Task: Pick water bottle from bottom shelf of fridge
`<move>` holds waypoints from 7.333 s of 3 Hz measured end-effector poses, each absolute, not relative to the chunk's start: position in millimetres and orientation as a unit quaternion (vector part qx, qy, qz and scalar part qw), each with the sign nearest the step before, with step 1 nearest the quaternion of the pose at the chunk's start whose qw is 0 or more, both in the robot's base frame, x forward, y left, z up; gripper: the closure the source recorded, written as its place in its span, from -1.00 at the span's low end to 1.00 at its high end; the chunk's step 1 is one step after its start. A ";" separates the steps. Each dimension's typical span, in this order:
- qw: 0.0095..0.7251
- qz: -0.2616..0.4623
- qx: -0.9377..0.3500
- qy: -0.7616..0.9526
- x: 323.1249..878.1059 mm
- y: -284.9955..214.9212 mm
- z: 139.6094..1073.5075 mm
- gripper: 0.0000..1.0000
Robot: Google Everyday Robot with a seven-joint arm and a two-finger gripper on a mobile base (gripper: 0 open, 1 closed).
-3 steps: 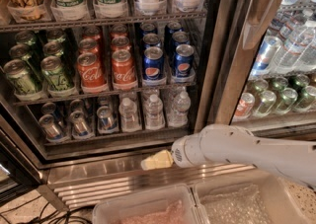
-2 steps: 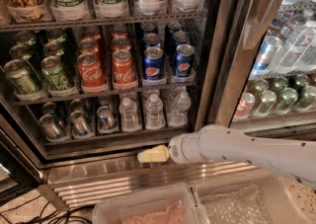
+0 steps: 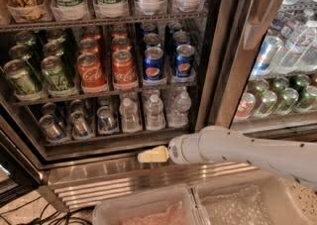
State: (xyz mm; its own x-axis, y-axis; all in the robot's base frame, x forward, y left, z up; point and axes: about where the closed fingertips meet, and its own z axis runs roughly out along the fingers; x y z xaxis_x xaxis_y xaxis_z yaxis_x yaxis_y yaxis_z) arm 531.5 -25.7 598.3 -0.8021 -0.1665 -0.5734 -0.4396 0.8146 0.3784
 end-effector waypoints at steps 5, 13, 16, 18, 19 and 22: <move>0.415 0.219 -0.184 0.864 585.8 7.9 600.3 -1.00; 0.467 0.161 -0.185 0.849 653.4 -10.3 608.8 -0.66; 0.478 0.145 -0.181 0.847 706.2 -18.2 613.5 -0.56; 0.479 0.144 -0.187 0.846 705.2 -16.7 614.4 0.28; 0.479 0.144 -0.187 0.846 705.2 -16.7 614.4 0.74; 0.489 0.151 -0.184 0.839 693.5 -9.9 624.6 1.00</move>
Offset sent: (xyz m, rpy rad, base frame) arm 0.0447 0.0439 0.0060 0.0393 -0.2940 -0.0542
